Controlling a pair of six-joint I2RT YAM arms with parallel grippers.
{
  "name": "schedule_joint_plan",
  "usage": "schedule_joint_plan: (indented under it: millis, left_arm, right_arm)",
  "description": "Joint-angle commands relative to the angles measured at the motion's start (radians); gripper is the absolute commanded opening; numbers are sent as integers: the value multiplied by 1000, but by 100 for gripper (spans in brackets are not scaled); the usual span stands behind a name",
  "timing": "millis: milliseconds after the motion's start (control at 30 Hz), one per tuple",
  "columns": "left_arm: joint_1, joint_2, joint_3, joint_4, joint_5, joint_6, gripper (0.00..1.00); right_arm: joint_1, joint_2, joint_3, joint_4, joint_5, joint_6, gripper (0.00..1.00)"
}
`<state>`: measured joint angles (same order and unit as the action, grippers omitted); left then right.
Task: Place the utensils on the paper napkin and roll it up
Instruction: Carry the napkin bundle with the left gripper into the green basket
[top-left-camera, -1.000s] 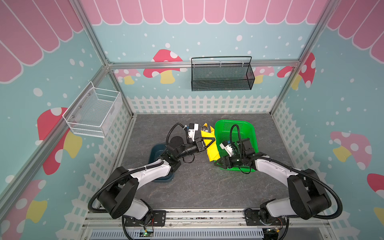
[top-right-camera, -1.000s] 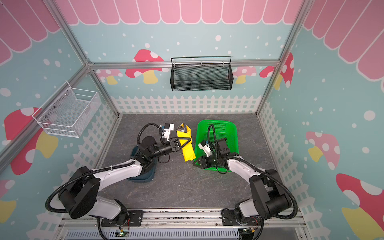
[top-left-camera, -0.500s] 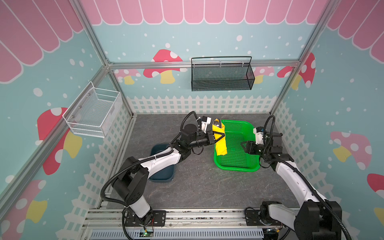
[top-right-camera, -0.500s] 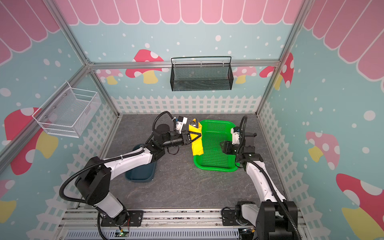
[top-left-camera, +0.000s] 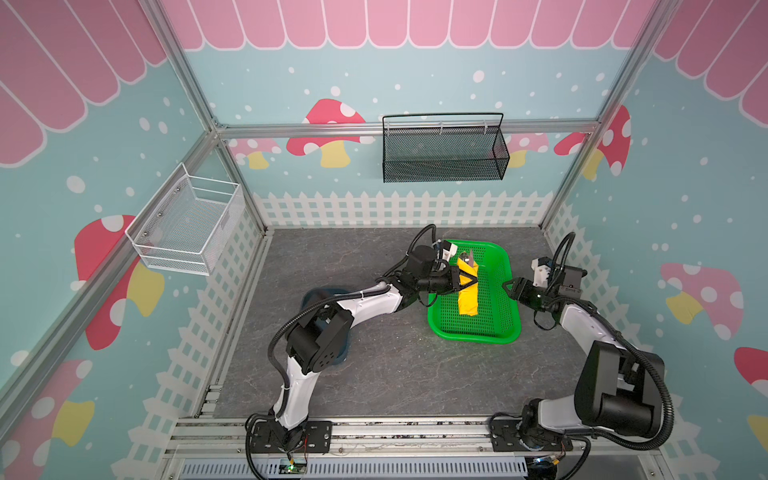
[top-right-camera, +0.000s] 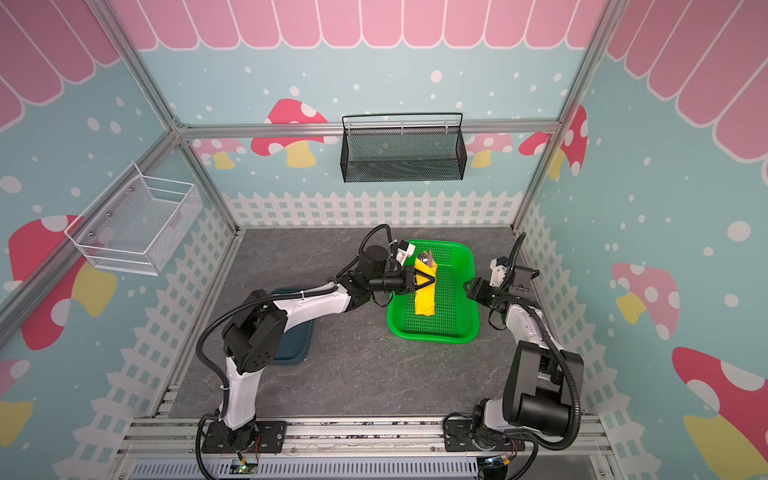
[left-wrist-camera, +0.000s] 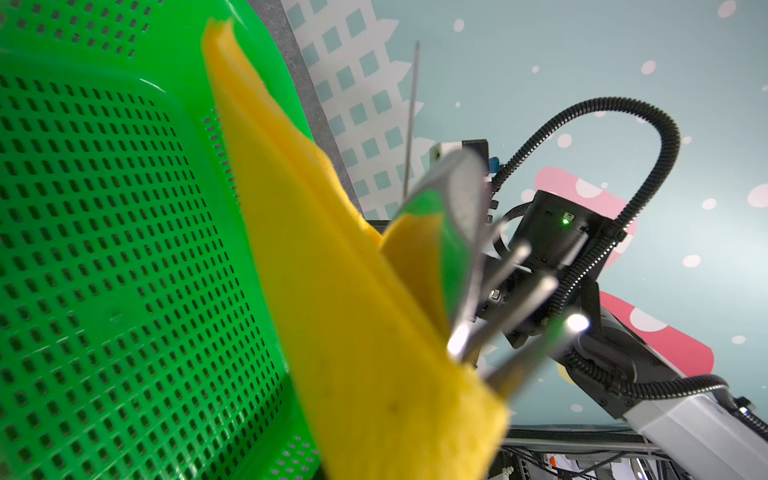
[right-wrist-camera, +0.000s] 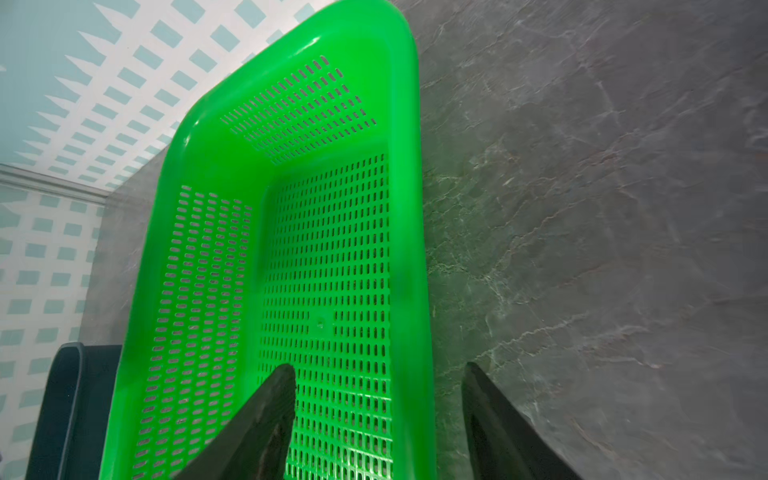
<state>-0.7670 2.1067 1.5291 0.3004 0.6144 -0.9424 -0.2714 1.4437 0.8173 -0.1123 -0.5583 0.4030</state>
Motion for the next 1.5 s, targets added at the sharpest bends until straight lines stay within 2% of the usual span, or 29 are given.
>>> schedule_joint_plan:
  millis: [0,167,333,433,733,967,1167,1467]
  left_arm:
    - [-10,43,75,-27,1,-19,5]
    - [-15,112,153,-93,-24,-22,5]
    - [-15,181,218,-139,-45,-56,5]
    - [-15,221,253,-136,-48,-75,5]
    - [-25,337,399,-196,-48,-88,5]
    - [-36,430,518,-251,-42,-92,6]
    - [-40,476,568,-304,-65,-80,6]
    - [-48,540,662,-397,-100,-63,8]
  right_arm:
    - [-3,43,29,64,-162,-22,63]
    - [1,58,13,128,-283,-15,60]
    - [2,64,-15,180,-356,14,60]
    - [1,56,-29,174,-312,23,61]
    - [1,73,-44,161,-290,15,62]
    - [1,89,-49,138,-208,20,63]
    - [1,54,-55,129,-145,23,68]
    - [1,-14,-66,110,-103,17,70]
